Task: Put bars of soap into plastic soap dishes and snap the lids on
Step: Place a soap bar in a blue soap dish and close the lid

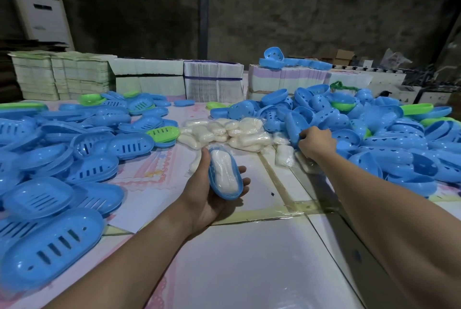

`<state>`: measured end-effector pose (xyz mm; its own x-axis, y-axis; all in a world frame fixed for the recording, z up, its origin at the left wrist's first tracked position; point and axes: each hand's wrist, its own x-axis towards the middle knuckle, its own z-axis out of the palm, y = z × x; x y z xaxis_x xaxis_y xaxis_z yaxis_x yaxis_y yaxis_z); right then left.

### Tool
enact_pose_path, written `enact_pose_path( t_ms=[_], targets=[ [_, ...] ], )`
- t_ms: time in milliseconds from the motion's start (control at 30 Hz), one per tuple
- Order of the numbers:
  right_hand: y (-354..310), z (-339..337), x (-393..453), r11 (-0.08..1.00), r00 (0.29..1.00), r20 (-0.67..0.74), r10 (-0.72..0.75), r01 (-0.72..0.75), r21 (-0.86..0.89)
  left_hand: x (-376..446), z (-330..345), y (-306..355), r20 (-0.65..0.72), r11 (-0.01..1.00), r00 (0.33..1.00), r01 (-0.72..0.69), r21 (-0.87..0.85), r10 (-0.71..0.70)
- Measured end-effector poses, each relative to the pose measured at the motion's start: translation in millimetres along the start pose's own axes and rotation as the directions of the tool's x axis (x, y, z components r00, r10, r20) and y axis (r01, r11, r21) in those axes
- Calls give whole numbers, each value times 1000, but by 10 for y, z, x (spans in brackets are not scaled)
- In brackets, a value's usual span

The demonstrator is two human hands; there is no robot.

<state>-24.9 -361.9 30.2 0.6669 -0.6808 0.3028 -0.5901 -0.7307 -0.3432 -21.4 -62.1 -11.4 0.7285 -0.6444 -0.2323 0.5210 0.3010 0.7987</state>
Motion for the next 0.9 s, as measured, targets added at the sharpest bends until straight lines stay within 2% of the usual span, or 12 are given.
enact_pose_path(
  t_ms=[167,300,367,433,500,567,700,833,900],
  targets=[
    [-29,-82,20,982,999,30,44,-49,182,-1,4,5,-2,1000,1000,16,-19,-16],
    [-11,-108,47,972,1000,-11,27,-24,235,-9,-3,3,-9,1000,1000,8,12,-8],
    [7,-116,43,988,995,-100,-8,23,151,-14,-3,6,-13,1000,1000,4,18,-3],
    [14,-121,18,987,970,-197,-143,125,-100,-17,1,13,-17,1000,1000,6,24,-5],
    [5,-125,-26,952,944,-206,-257,211,-222,-20,13,16,-23,1000,1000,15,15,-14],
    [-23,-139,-61,955,948,-187,-256,219,-198,-24,18,19,-32,1000,999,19,-3,-19],
    [-82,-221,-92,990,977,-159,-141,139,-21,-34,19,22,-33,1000,999,19,-4,-20],
    [-83,-327,-99,947,963,-85,-257,233,-223,-32,7,21,-42,1000,999,9,4,-9],
    [-98,-369,-110,951,958,-97,-270,250,-180,-20,-4,23,-38,1000,999,11,8,-10]
  ],
)
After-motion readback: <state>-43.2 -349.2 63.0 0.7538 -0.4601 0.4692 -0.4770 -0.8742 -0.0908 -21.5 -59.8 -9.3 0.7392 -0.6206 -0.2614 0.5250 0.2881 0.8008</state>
